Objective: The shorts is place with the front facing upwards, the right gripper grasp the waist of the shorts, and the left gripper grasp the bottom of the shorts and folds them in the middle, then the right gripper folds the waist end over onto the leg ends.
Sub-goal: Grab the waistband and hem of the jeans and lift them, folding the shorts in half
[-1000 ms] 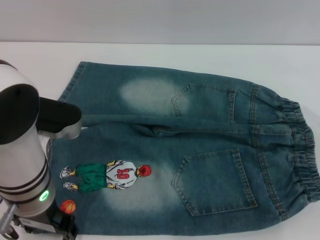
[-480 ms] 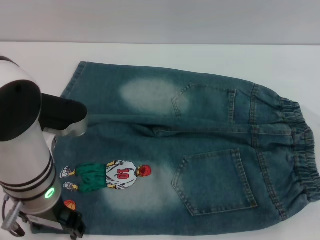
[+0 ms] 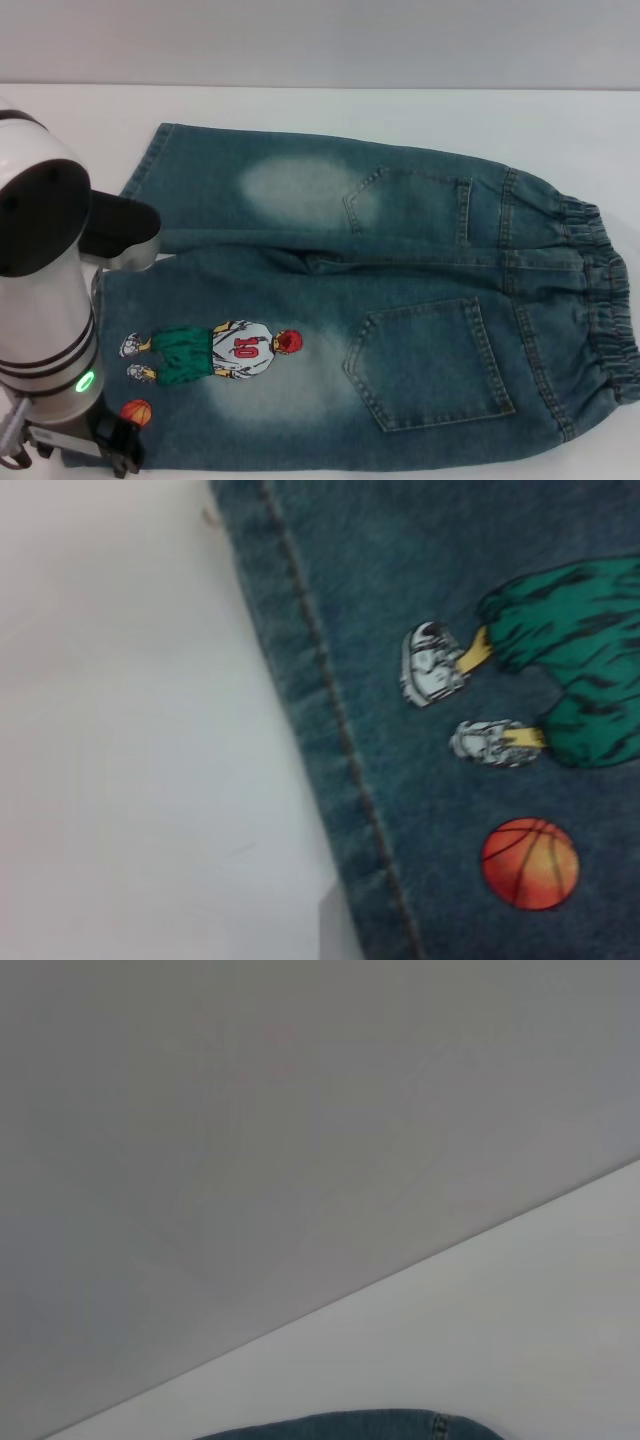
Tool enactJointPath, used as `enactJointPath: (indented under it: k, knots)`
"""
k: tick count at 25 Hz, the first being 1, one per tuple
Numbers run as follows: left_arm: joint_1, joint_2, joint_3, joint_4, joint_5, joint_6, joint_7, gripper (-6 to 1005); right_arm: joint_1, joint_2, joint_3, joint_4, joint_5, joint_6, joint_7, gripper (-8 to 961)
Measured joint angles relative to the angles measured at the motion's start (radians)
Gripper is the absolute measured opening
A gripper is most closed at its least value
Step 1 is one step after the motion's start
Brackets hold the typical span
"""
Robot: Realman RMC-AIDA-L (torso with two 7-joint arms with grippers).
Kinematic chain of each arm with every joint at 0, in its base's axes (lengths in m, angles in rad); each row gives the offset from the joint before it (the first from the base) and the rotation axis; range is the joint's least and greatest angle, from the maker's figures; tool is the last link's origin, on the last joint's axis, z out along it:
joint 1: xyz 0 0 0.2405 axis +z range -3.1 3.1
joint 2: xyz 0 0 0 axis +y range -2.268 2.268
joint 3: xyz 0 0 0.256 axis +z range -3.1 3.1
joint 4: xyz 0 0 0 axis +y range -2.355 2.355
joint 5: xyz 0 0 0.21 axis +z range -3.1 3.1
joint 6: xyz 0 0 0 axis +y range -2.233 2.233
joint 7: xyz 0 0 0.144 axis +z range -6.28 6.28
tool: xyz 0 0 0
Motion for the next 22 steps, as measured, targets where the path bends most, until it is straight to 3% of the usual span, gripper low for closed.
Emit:
enactJointPath:
  k: [22]
  knots:
    - [-0.002, -0.003, -0.001, -0.015, -0.039, 0.025, 0.011, 769, 0.002, 0.000, 0.000, 0.000, 0.000, 0.000, -0.002, 751]
